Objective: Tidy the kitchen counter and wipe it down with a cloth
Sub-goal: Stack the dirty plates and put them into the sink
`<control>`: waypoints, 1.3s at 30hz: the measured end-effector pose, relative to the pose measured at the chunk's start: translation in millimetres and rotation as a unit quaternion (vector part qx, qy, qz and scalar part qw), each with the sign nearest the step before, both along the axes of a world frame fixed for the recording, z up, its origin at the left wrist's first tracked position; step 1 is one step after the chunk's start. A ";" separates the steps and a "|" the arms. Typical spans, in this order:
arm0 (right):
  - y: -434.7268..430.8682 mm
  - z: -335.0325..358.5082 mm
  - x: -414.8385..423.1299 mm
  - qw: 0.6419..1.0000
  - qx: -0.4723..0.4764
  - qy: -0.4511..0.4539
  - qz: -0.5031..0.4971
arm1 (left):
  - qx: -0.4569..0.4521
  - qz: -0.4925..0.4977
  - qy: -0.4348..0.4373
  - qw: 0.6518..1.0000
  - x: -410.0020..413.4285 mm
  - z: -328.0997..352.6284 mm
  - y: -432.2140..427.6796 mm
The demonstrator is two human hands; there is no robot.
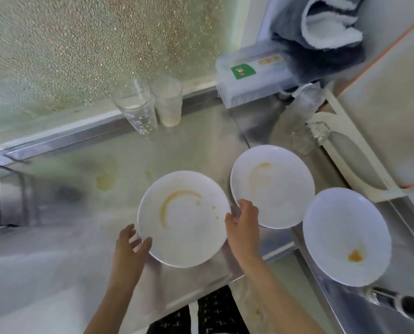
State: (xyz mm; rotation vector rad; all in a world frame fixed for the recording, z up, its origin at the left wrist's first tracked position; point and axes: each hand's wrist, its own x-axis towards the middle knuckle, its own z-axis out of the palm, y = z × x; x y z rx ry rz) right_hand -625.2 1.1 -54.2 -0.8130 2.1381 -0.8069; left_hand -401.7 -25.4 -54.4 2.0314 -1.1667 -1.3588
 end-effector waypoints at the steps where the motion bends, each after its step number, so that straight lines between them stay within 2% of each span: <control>1: -0.3 -1.7 2.3 1.000 0.003 0.005 -0.018 | 0.003 0.005 0.003 1.000 -2.7 -1.7 -2.7; 3: 0.4 -5.8 9.3 0.998 0.030 -0.011 -0.059 | 0.015 0.024 0.009 1.000 -4.6 -3.6 -7.0; 6: 4.2 -12.8 24.4 0.982 0.057 -0.122 -0.131 | 0.064 0.068 0.047 0.995 1.8 -9.9 -11.8; 8: 5.1 -15.2 31.1 0.977 0.059 -0.140 -0.152 | 0.087 0.073 0.080 0.990 6.2 -12.5 -14.8; 10: 3.2 -15.7 29.8 0.974 0.048 -0.143 -0.169 | 0.079 0.075 0.108 0.988 7.9 -8.4 -17.5; 17: -0.5 1.5 8.9 0.936 -0.037 -0.278 -0.210 | 0.016 0.067 0.210 0.975 -1.1 18.4 -31.2; 19: 6.5 4.1 -5.7 0.909 -0.039 -0.294 -0.294 | 0.006 0.056 0.219 0.974 -7.4 21.6 -34.9; 21: 16.5 2.5 -26.0 0.861 -0.025 -0.301 -0.408 | 0.001 0.054 0.224 0.973 -13.0 24.3 -38.2; 23: 24.4 -2.2 -45.7 0.820 -0.019 -0.307 -0.482 | -0.001 0.056 0.226 0.973 -16.8 26.6 -40.7; 27: 18.8 -13.8 -59.6 0.790 -0.042 -0.331 -0.514 | -0.009 0.075 0.229 0.971 -15.9 33.3 -43.1; 31: 7.2 -17.7 -61.0 0.752 -0.103 -0.358 -0.543 | -0.016 0.075 0.224 0.972 -12.0 39.6 -42.7; 33: 6.7 -13.9 -59.3 0.754 -0.114 -0.375 -0.527 | -0.014 0.073 0.228 0.971 -14.1 42.4 -42.2; 39: 21.1 -1.5 -57.6 0.803 -0.126 -0.363 -0.457 | -0.015 0.046 0.238 0.970 -31.6 48.0 -39.8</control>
